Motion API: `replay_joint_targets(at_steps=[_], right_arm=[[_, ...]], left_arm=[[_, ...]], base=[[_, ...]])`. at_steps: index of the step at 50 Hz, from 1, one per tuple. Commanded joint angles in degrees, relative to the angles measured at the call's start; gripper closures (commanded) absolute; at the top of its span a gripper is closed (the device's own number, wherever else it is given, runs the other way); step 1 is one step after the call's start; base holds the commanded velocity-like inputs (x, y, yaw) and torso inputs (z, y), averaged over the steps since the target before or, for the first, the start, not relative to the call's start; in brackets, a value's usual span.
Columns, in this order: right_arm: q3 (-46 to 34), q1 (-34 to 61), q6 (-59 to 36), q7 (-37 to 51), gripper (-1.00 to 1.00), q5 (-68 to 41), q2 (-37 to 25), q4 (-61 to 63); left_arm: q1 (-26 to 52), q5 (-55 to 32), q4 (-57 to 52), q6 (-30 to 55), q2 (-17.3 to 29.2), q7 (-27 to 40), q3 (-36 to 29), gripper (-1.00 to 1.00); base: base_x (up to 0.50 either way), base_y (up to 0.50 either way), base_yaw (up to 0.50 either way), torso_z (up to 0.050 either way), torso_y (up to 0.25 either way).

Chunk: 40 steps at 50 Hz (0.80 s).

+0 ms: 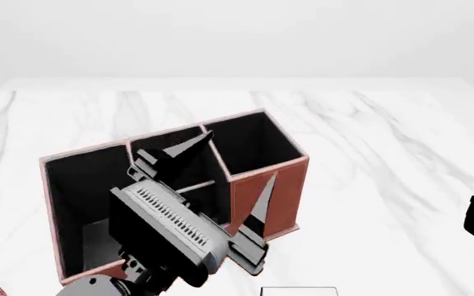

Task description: Pick up the book and place it in the back compartment of the caddy.

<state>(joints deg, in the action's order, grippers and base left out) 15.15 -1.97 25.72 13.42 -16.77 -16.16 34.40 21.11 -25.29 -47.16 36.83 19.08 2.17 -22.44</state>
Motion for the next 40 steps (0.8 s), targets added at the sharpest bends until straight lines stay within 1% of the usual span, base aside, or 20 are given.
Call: replay_joint_targets(at_steps=[1,2,3,7,11,14,20,29,35,40], right_arm=[[0.6,0.1,-0.3,-0.9,-1.0,1.1,0.8,-0.2],[0.5,0.1,-0.3,-0.9,-1.0,1.1,0.9,-0.2],[0.4,0.1,-0.2,-0.9,-1.0,1.3,0.9,-0.4],[0.3,0.1,-0.4,-0.8,-1.0,1.2,0.8,-0.2],[0.4,0.0,-0.4,-0.7,-1.0,1.1,0.6,-0.1],[0.3,0.1,-0.4,-0.7,-1.0,1.1,0.6,-0.3],[0.0,0.1,-0.5,-0.5,-1.0,1.1,0.5,-0.3],[-0.3,0.1,-0.6,-0.4,-1.0,1.1,0.3,-0.2],[-0.5,0.2,-0.6,-0.3,-1.0,1.1,0.2,-0.2],[-0.6,0.2,-0.7,-0.2,-1.0,1.1,0.1,-0.2]], left_arm=[[8.0,-7.1,-3.6,10.6,3.1,-8.2,-3.8,-1.0],[8.8,-8.4,-3.8,12.0,3.1,-8.4,-3.4,-1.0],[10.3,-7.5,-4.3,11.8,4.0,-9.5,-4.6,-1.0],[13.8,-10.1,-4.3,14.3,4.2,-10.6,-3.6,-1.0],[16.6,-7.8,-3.0,12.9,5.8,-13.7,-6.4,-1.0],[18.4,-8.1,-2.9,13.3,6.8,-15.8,-7.7,-1.0],[21.1,-8.6,-2.8,14.5,7.5,-16.9,-7.8,-1.0],[24.7,-4.5,0.1,13.0,8.6,-19.0,-11.8,-1.0],[26.4,-6.2,0.8,15.5,7.6,-19.8,-12.4,-1.0],[27.5,-11.4,1.5,20.6,5.4,-19.0,-10.1,-1.0]], base=[[0.0,0.0,0.0,0.0,0.0],[0.0,0.0,0.0,0.0,0.0],[0.0,0.0,0.0,0.0,0.0],[0.0,0.0,0.0,0.0,0.0],[0.0,0.0,0.0,0.0,0.0],[0.0,0.0,0.0,0.0,0.0],[0.0,0.0,0.0,0.0,0.0],[0.0,0.0,0.0,0.0,0.0],[0.0,0.0,0.0,0.0,0.0],[0.0,0.0,0.0,0.0,0.0]])
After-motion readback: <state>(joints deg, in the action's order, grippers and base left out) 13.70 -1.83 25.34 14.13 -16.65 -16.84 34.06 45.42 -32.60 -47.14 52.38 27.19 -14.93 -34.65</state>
